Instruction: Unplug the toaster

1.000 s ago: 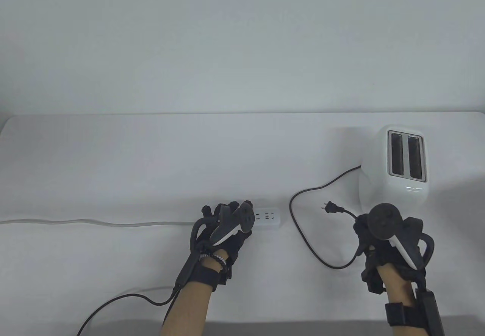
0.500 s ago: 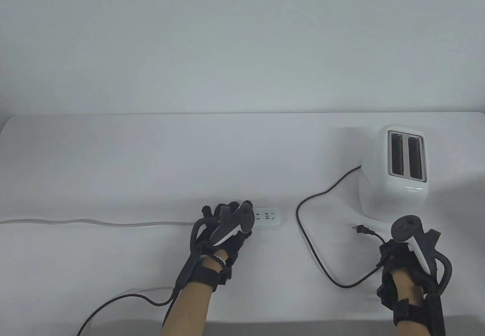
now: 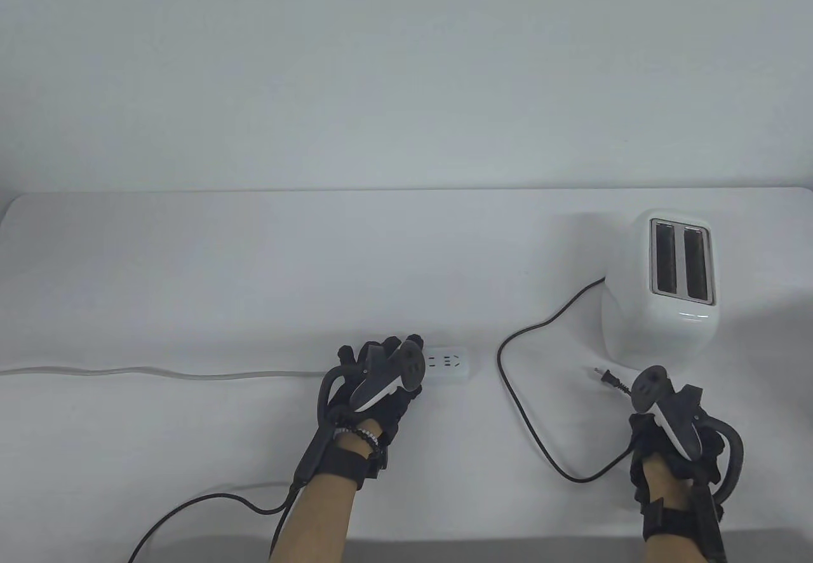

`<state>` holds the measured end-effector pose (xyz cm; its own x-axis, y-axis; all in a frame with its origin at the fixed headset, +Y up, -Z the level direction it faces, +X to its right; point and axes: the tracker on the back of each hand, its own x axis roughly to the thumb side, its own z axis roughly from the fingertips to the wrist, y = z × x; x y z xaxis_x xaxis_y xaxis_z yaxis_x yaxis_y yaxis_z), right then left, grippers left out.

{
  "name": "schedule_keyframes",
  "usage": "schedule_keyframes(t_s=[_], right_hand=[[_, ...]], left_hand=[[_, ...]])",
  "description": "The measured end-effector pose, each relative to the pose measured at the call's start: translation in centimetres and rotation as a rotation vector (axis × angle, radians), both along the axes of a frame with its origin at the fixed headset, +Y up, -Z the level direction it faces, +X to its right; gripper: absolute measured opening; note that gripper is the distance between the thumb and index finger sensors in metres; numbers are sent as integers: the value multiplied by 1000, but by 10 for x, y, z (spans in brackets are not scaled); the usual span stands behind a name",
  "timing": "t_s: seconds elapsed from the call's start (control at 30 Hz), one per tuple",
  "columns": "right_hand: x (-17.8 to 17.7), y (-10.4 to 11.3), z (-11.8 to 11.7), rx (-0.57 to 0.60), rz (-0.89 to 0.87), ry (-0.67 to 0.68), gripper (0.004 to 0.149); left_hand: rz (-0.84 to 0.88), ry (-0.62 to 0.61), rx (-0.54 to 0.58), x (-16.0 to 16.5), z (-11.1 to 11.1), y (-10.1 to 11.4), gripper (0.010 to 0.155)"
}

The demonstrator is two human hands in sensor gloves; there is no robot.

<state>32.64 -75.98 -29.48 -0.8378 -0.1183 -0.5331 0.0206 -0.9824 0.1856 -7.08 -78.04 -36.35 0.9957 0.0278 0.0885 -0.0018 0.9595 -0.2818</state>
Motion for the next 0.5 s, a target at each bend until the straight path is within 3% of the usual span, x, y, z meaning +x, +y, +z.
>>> schedule_keyframes(t_s=[0.23, 0.5], right_hand=[[-3, 8, 4, 69, -8, 26, 63], [-19, 30, 7, 190, -37, 153, 81]], left_hand=[[2, -1, -4, -1, 0, 0, 82], [-10, -8, 6, -1, 1, 0, 84]])
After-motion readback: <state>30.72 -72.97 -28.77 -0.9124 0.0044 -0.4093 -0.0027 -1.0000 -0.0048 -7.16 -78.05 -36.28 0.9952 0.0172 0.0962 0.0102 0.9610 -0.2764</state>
